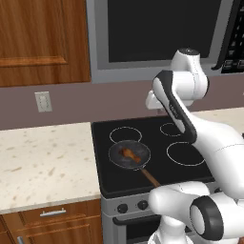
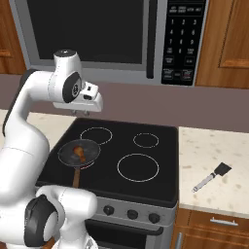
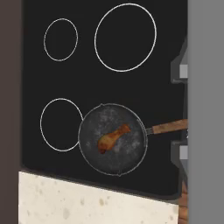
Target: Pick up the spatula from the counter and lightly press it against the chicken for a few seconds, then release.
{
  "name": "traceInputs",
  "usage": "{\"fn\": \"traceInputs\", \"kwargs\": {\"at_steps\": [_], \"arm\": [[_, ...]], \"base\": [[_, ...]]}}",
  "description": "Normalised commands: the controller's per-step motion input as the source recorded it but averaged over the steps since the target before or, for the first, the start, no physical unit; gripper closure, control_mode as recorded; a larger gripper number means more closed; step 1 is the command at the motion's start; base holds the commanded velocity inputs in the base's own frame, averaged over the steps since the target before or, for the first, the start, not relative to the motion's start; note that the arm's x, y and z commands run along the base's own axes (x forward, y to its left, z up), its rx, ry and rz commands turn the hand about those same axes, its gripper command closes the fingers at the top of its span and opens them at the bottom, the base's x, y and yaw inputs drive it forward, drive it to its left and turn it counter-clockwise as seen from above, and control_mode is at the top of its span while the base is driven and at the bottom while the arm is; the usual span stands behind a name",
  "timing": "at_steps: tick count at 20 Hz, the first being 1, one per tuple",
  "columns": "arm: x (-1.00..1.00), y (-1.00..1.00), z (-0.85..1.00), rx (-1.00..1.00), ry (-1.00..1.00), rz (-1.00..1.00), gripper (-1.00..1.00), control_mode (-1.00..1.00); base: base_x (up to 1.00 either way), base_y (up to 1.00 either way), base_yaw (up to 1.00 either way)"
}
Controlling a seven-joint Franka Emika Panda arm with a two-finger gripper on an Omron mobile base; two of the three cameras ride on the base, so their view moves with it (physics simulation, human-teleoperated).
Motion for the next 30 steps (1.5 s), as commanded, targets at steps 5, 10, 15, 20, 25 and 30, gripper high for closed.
{"fn": "traceInputs", "kwargs": {"at_steps": [5, 10, 15, 20, 25, 30], "arm": [[-0.17, -0.06, 0.0, 0.04, -0.02, 0.0, -1.0, -1.0], [-0.52, -0.2, 0.0, 0.07, -0.06, 0.0, -1.0, -1.0], [-0.5, -0.29, 0.02, 0.03, -0.18, 0.0, -1.0, -1.0], [-0.51, -0.22, 0.09, -0.01, -0.16, 0.0, -1.0, -1.0], [-0.56, -0.39, 0.18, -0.11, -0.02, 0.0, -1.0, -1.0], [-0.54, -0.46, 0.24, -0.13, 0.0, 0.0, -1.0, -1.0]], "base": [[0.0, 0.0, 0.0], [0.0, 0.0, 0.0], [0.0, 0.0, 0.0], [0.0, 0.0, 0.0], [0.0, 0.0, 0.0], [0.0, 0.0, 0.0]]}}
